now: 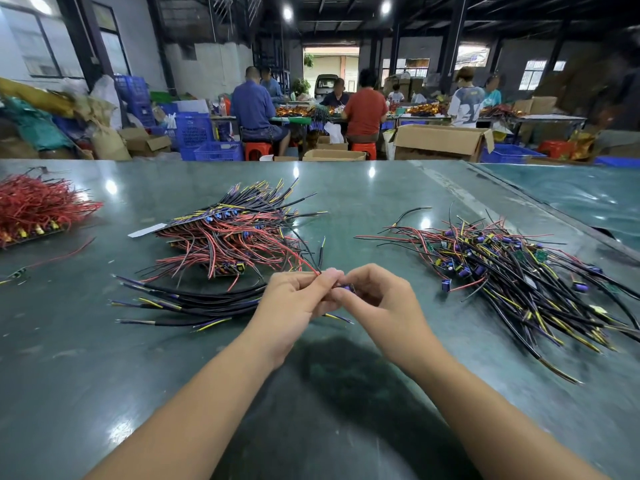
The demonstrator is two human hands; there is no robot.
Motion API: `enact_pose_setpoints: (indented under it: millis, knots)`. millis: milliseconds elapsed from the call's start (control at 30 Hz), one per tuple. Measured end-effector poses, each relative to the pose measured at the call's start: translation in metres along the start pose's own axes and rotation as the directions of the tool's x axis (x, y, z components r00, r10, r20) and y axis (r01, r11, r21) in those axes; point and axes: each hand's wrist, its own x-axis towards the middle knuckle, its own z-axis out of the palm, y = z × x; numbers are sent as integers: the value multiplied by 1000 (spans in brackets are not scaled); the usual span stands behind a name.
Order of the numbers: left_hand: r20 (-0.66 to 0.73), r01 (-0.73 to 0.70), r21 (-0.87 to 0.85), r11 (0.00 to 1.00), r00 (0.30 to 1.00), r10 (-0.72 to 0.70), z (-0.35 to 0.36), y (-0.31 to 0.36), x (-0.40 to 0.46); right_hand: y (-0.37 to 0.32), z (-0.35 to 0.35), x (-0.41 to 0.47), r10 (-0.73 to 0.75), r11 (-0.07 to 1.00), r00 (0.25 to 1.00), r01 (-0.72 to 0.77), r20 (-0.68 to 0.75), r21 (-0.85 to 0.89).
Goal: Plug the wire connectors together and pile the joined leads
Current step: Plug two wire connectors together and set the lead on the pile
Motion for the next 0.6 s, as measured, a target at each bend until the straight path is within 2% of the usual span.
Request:
enact_pose_setpoints:
  millis: [67, 267, 400, 600]
  knots:
    - [-41, 5, -26, 1000, 999, -6, 1, 1, 2, -2, -2, 1, 59, 990, 998, -56, -20, 128]
    - [-242, -55, -375, 926, 969, -41, -14, 16, 15, -6, -2, 2, 121, 895, 990, -76, -76, 439]
    - [-358, -119, -435, 892, 932, -51, -26, 20, 20, -6, -3, 1, 160, 822, 986, -109, -43, 558]
    - [-427, -175, -476, 862, 903, -52, -28, 19, 22, -5, -4, 2, 243, 688, 970, -148, -33, 710]
